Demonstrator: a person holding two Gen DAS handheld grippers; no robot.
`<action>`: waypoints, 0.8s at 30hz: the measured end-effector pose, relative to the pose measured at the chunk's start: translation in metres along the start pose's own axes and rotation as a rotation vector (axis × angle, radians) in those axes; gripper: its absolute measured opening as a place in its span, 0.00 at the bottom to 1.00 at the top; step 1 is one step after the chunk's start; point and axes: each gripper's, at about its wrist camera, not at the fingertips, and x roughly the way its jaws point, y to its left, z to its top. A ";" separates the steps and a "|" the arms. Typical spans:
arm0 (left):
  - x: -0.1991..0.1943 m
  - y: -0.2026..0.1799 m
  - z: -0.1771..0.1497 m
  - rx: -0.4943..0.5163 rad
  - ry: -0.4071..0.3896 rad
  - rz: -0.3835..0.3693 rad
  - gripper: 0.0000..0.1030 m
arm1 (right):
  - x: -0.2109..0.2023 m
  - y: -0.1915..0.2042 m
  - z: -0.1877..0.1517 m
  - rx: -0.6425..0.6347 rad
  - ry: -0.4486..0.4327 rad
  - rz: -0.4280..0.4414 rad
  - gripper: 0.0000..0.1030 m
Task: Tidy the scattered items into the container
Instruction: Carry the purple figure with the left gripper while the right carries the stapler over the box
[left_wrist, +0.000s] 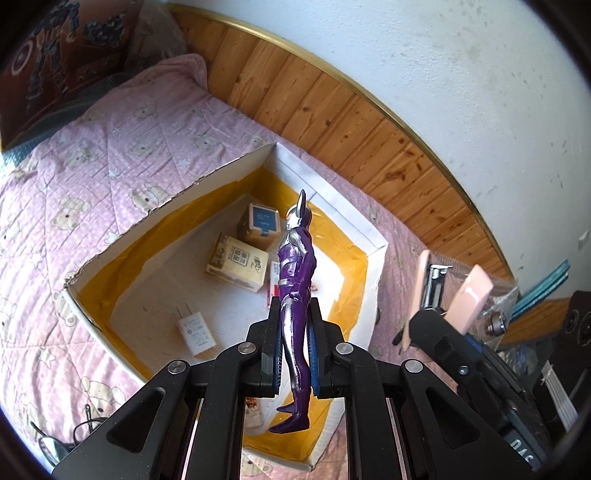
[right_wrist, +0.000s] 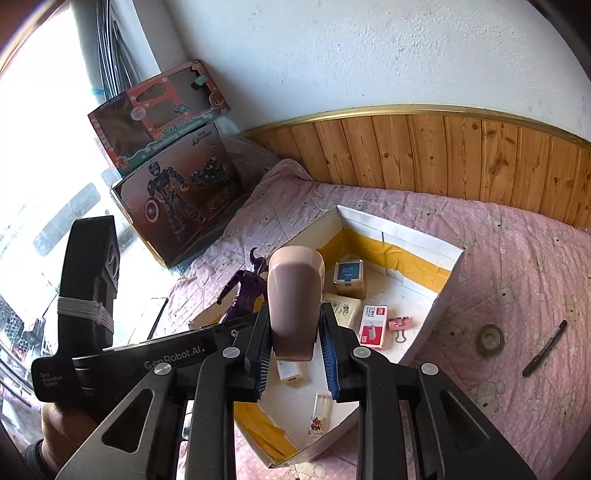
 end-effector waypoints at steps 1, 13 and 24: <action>0.002 0.000 -0.001 -0.003 0.005 -0.001 0.11 | 0.004 -0.001 0.000 -0.005 0.012 -0.007 0.25; 0.041 -0.001 -0.010 -0.039 0.100 0.031 0.11 | 0.036 -0.028 0.006 0.025 0.112 -0.077 0.25; 0.051 0.002 -0.009 -0.001 0.093 0.152 0.11 | 0.071 -0.033 -0.009 -0.027 0.278 -0.106 0.25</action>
